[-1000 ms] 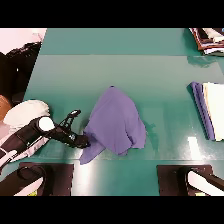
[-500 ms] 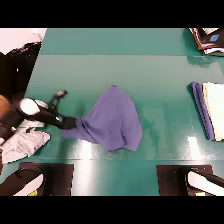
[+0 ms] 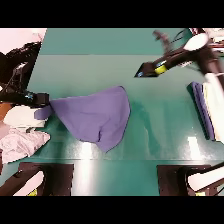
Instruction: Fold the shirts.
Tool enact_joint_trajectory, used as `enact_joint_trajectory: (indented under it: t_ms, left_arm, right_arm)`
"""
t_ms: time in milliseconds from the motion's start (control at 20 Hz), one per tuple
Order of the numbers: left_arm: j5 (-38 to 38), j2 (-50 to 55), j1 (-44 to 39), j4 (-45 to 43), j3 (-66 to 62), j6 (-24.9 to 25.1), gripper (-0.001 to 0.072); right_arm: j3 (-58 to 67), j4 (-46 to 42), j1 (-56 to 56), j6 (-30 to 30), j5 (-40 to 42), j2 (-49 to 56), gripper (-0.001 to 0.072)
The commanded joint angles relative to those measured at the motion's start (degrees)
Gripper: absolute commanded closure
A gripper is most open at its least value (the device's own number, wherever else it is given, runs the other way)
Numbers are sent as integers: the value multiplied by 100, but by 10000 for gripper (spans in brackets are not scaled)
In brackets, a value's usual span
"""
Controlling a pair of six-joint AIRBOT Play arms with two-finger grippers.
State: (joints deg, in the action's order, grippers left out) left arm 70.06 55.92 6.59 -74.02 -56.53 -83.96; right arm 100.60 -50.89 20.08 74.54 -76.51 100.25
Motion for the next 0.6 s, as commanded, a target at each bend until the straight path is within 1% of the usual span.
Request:
enact_joint_trajectory:
  t_ms: [0,100,250,350,400,450,500,550]
  left_arm:
    - [70,-4,70,-28,-66,-4,681]
    - [44,-4,70,24,-66,-4,681]
    - [-63,-4,70,146,-66,-4,681]
    - [-63,-4,70,232,-66,-4,681]
    - [-63,-4,70,271,-66,-4,681]
    - [-61,-4,70,299,-66,-4,681]
    - [-59,-4,70,323,-66,-4,681]
    - [-57,-4,70,328,-70,-4,681]
  right_arm:
    - [7,46,400,85,531,1036,183]
    - [9,201,450,109,588,1403,183]
    - [9,828,496,107,649,1725,189]
    - [13,833,549,101,793,1738,258]
    - [55,828,584,94,855,1738,320]
    - [127,833,625,-31,918,1735,477]
    - [240,826,660,-223,940,1735,696]
    - [387,811,660,-260,953,1733,695]
